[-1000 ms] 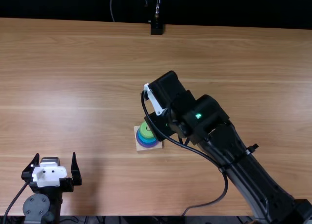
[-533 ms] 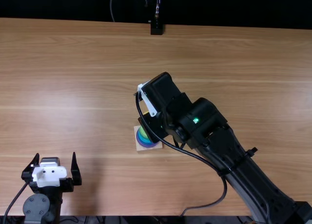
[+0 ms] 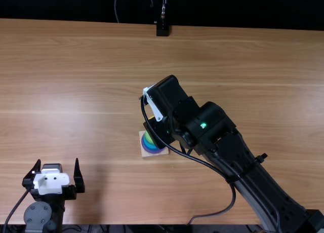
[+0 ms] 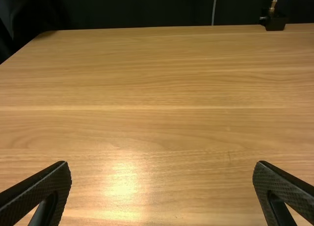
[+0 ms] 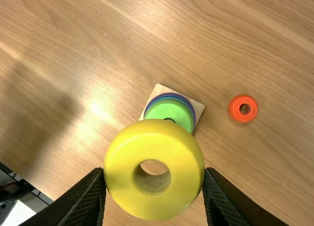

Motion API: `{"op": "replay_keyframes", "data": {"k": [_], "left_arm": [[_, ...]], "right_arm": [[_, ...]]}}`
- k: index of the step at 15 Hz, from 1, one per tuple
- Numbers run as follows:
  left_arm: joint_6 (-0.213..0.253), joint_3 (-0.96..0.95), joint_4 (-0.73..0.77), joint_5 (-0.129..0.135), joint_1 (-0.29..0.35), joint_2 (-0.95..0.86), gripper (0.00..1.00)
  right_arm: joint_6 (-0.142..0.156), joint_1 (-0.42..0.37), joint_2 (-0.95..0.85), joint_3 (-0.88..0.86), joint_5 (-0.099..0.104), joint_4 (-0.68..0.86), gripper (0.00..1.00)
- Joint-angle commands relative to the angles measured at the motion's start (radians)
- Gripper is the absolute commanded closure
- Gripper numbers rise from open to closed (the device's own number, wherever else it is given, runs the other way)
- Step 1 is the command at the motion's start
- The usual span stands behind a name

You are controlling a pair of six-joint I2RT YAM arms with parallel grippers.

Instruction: Build the Hanoi tower: stack the rings onto the peg from bottom to top in this color order: purple, dark blue, light blue, dark green, light green, yellow, orange.

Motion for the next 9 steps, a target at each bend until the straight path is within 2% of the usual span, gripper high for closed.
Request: {"op": "replay_keyframes", "data": {"k": [1,9], "left_arm": [[0.004,-0.104,-0.080,0.000,0.008,-0.012,0.00],[0.004,-0.104,-0.080,0.000,0.008,-0.012,0.00]], "right_arm": [[-0.002,0.001,0.003,-0.007,-0.002,0.001,1.00],[-0.003,-0.002,0.052,-0.005,-0.002,0.001,1.00]]}}
